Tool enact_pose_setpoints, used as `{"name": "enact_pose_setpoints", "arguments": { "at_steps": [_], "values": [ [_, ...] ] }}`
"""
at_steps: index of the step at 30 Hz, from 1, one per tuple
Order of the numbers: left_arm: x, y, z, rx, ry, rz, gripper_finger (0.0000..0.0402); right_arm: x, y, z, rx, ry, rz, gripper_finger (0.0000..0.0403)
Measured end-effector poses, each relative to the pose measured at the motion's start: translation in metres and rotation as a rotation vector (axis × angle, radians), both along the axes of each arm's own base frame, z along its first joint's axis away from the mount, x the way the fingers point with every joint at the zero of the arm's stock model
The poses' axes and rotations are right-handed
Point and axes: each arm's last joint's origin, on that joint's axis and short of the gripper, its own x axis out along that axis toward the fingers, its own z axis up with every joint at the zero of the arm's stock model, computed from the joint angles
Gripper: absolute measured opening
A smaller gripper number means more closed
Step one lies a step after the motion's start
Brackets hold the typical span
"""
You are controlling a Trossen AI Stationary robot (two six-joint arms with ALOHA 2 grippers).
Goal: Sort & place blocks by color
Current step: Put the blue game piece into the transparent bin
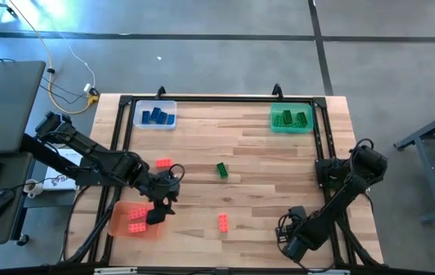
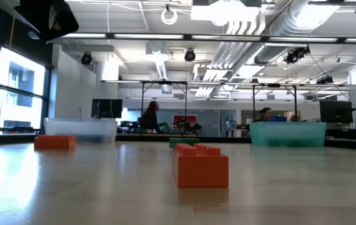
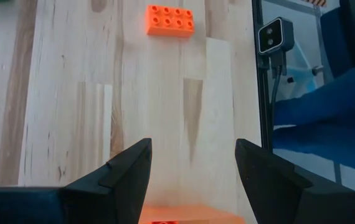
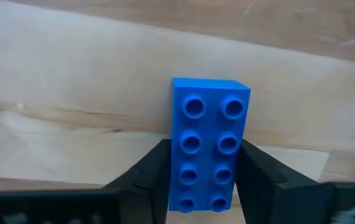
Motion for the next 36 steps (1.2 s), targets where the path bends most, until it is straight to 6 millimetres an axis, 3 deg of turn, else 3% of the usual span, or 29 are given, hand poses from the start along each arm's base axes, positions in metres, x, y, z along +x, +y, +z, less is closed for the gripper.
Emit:
{"name": "enact_pose_setpoints", "arguments": {
  "at_steps": [5,17,28,36],
  "values": [
    [0.002,0.002,0.001,0.007,-0.024,-0.001,0.0219,0.008,0.003,0.005,0.008,-0.032,0.011,0.0114],
    [0.022,0.015,0.015,0.042,-0.256,0.000,0.0220,0.063,-0.006,0.043,-0.078,-0.318,0.134,0.0115],
    [0.030,0.025,0.021,0.041,-0.347,0.030,0.0229,0.110,-0.044,0.087,-0.192,-0.340,0.330,0.0117],
    [0.033,0.035,0.029,-0.078,-0.338,-0.028,0.0269,0.144,-0.078,0.143,-0.298,-0.409,0.537,0.0115]
  ]
}}
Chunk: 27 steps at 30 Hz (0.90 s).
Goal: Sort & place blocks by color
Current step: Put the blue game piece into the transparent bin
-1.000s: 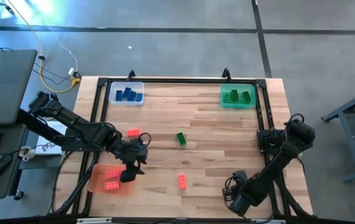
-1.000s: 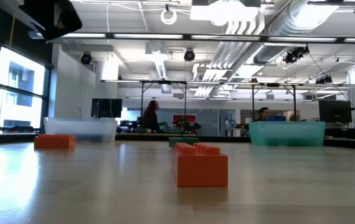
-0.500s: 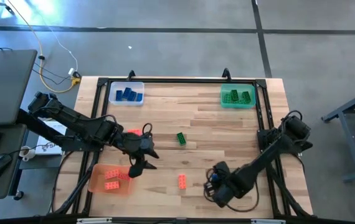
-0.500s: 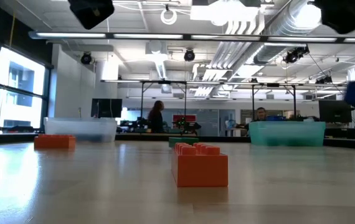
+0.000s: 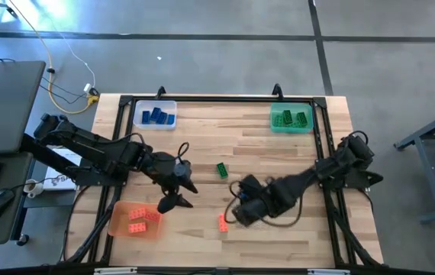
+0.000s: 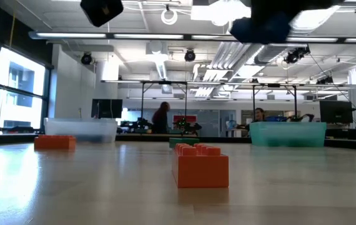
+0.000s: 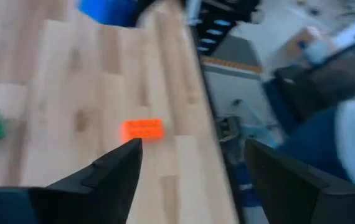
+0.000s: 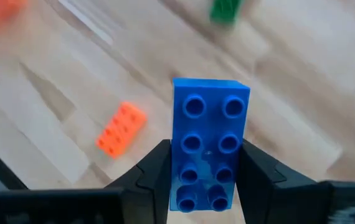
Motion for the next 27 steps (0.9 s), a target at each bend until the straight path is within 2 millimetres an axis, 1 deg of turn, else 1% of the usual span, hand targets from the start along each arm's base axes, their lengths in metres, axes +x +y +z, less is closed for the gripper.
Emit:
{"name": "enact_pose_setpoints", "arguments": {
  "at_steps": [2,4,9,12,19,24,27],
  "values": [
    [0.001,0.001,0.006,-0.029,-0.014,-0.031,0.0274,0.007,-0.010,0.018,-0.038,-0.024,0.051,0.0115],
    [0.003,0.004,0.013,-0.021,-0.038,-0.028,0.0275,0.013,-0.020,0.036,-0.069,-0.053,0.096,0.0115],
    [0.007,0.012,0.031,0.140,-0.138,0.030,0.0272,0.020,-0.040,0.079,-0.126,-0.121,0.211,0.0115],
    [0.009,0.019,0.041,0.208,-0.180,0.079,0.0272,0.020,-0.048,0.099,-0.156,-0.155,0.265,0.0115],
    [0.014,0.030,0.051,0.204,-0.275,0.147,0.0272,0.019,-0.061,0.132,-0.232,-0.227,0.360,0.0115],
    [0.017,0.035,0.058,0.203,-0.346,0.184,0.0271,0.017,-0.069,0.147,-0.278,-0.261,0.413,0.0115],
    [0.019,0.039,0.062,0.207,-0.393,0.218,0.0271,0.017,-0.072,0.153,-0.294,-0.271,0.455,0.0115]
  ]
}}
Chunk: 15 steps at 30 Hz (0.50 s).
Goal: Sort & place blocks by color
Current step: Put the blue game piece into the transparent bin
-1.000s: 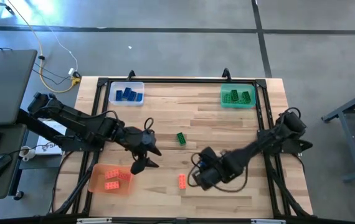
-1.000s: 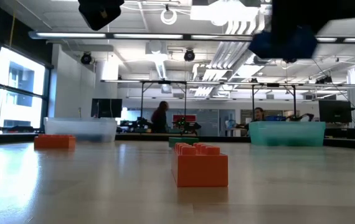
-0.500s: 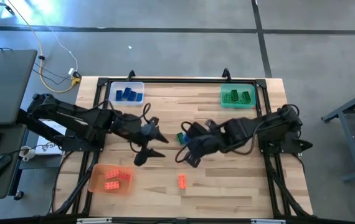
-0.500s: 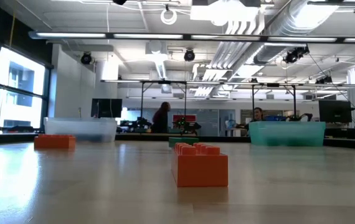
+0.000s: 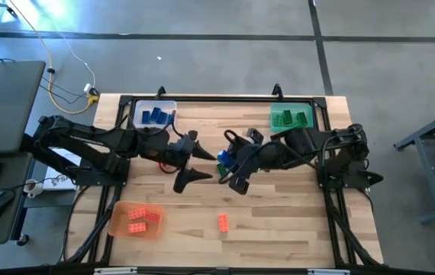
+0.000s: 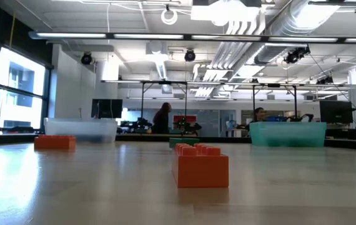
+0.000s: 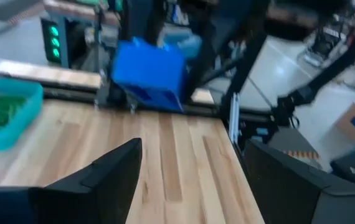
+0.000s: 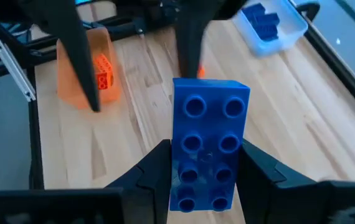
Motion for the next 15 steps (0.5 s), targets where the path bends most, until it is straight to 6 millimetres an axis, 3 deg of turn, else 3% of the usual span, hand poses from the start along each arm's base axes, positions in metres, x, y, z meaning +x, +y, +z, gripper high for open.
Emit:
{"name": "enact_pose_setpoints", "arguments": {
  "at_steps": [15],
  "values": [
    [0.003,0.017,0.016,0.001,-0.170,0.061,0.0271,0.005,-0.027,0.022,-0.046,-0.079,0.146,0.0115]
  ]
}}
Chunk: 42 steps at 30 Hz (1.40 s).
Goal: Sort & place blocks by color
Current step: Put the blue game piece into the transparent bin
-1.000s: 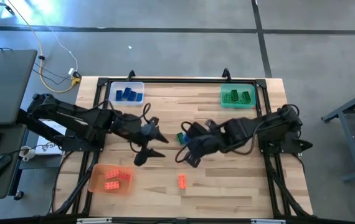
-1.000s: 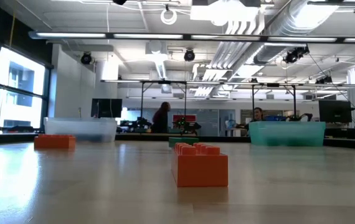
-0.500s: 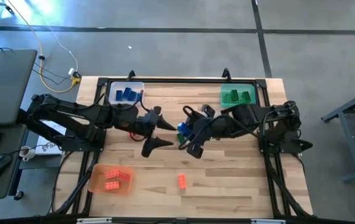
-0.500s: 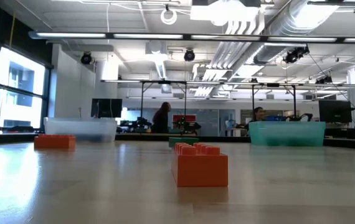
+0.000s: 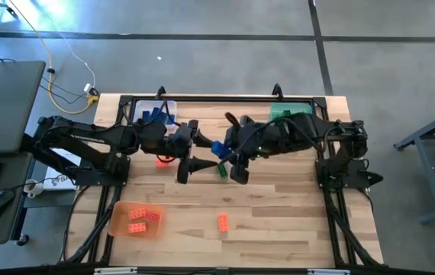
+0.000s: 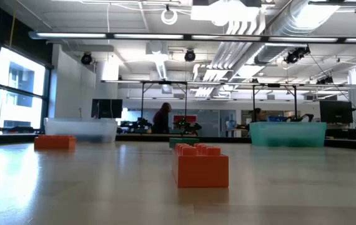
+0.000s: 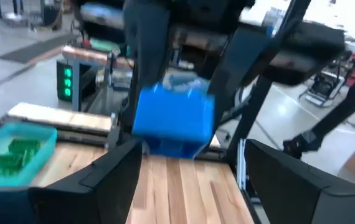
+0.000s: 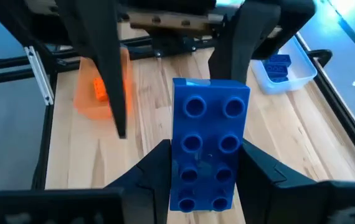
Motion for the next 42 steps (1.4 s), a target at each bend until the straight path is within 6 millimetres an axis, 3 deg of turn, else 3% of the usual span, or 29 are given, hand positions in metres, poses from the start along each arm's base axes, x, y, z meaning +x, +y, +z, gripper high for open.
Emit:
{"name": "enact_pose_setpoints", "arguments": {
  "at_steps": [13,25,34,42],
  "values": [
    [0.000,0.017,0.007,0.021,-0.074,0.094,0.0260,0.007,-0.024,0.003,-0.030,-0.023,0.086,0.0115],
    [-0.001,0.024,0.007,0.090,-0.070,0.118,0.0109,0.008,-0.043,0.002,-0.040,-0.009,0.111,0.0130],
    [-0.001,0.026,0.004,0.102,-0.027,0.165,0.0109,0.010,-0.051,-0.003,-0.080,0.022,0.066,0.0180],
    [-0.004,0.039,-0.012,0.124,0.133,0.199,0.0109,0.011,-0.053,-0.005,-0.114,0.026,0.024,0.0224]
  ]
}}
